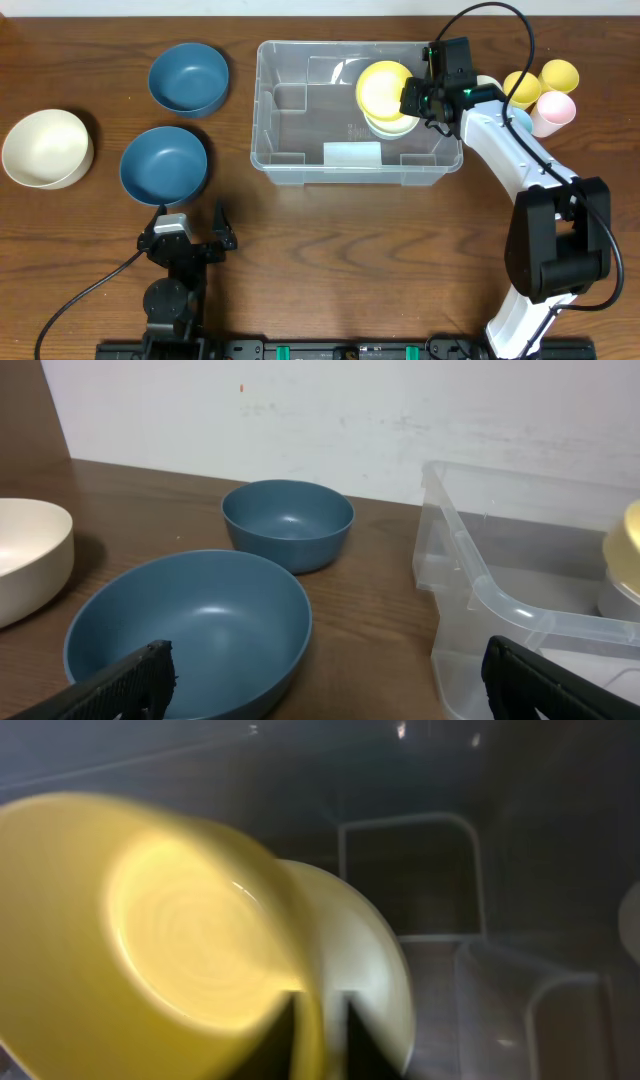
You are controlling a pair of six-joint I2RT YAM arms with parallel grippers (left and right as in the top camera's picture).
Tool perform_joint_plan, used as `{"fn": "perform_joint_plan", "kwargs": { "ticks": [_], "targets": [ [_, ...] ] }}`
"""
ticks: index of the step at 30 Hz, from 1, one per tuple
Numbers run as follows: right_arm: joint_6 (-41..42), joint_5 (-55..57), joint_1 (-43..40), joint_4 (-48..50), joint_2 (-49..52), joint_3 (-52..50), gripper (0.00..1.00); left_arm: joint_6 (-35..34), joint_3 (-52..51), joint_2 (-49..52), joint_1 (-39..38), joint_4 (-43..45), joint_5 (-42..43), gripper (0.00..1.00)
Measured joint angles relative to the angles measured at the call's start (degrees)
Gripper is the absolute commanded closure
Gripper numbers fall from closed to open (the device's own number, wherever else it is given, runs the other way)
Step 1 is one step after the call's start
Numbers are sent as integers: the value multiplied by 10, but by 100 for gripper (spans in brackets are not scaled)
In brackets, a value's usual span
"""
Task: Pack container
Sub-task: 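Carry the yellow bowl into the bin onto the white bowls, then grasp the light blue cup with the right gripper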
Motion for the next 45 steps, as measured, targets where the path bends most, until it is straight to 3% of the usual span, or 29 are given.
{"fn": "perform_joint_plan", "kwargs": {
  "ticks": [2,14,20,26,30,38,45],
  "targets": [
    [0,2,0,-14,0,0,23,0,0,0,0,0,0,2],
    [-17,2,0,-207,-24,97,20,0,0,0,0,0,0,2],
    [-20,5,-14,-334,-150,178,19,0,0,0,0,0,0,2],
    [-9,19,-123,-468,-245,195,23,0,0,0,0,0,0,2],
    [-5,24,-186,-447,-230,145,27,0,0,0,0,0,0,2],
    [11,24,-256,-311,-185,-10,33,0,0,0,0,0,0,2],
    [17,17,-288,-214,-170,-48,40,0,0,0,0,0,0,2]
  ]
}}
